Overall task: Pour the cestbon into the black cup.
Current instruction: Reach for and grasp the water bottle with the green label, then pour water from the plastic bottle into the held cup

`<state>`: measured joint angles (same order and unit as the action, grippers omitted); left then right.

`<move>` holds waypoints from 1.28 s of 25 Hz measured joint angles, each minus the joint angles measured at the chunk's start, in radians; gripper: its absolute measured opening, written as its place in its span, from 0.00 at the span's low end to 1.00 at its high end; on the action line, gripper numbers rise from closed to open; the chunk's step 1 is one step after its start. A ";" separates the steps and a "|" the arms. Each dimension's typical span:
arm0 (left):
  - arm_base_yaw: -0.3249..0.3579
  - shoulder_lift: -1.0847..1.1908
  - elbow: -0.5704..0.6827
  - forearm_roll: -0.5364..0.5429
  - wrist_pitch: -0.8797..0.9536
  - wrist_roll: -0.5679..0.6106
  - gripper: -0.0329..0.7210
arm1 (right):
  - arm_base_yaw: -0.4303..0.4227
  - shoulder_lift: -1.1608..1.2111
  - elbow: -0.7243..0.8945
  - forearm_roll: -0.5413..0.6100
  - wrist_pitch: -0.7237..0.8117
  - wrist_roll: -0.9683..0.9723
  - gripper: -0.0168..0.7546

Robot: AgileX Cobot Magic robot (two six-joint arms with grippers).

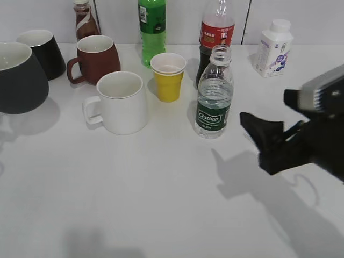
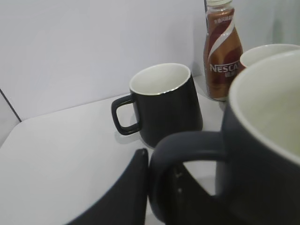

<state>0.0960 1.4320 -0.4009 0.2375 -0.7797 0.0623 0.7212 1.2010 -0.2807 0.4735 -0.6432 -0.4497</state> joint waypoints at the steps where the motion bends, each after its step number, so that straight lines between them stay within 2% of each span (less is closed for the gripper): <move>1: 0.000 -0.003 0.000 0.000 0.002 0.000 0.11 | 0.000 0.065 -0.003 -0.007 -0.037 0.024 0.84; 7: 0.000 -0.016 0.000 -0.001 0.002 0.000 0.11 | 0.001 0.312 -0.079 -0.036 -0.131 0.214 0.85; 14: 0.000 -0.016 0.000 0.009 0.002 0.000 0.11 | -0.008 0.519 -0.260 -0.014 -0.146 0.243 0.85; 18: -0.015 -0.016 0.000 0.029 0.002 0.000 0.11 | -0.054 0.647 -0.401 0.003 -0.081 0.245 0.82; 19: -0.029 -0.017 0.000 0.030 0.003 0.000 0.11 | -0.066 0.668 -0.423 0.003 -0.059 0.246 0.78; 20: -0.047 -0.021 0.000 0.035 0.007 0.000 0.11 | -0.073 0.676 -0.439 0.005 -0.048 0.246 0.66; 21: -0.070 -0.028 0.000 0.045 0.012 0.000 0.11 | -0.077 0.676 -0.448 0.005 -0.037 0.247 0.63; 24: -0.157 -0.072 0.000 0.064 0.054 0.000 0.11 | -0.080 0.645 -0.450 -0.016 0.024 0.241 0.63; 32: -0.413 -0.199 0.000 0.064 0.254 -0.023 0.11 | -0.077 0.389 -0.486 -0.350 0.283 0.013 0.63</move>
<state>-0.3175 1.2333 -0.4009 0.3011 -0.5260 0.0391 0.6440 1.5901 -0.7670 0.1239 -0.3597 -0.4365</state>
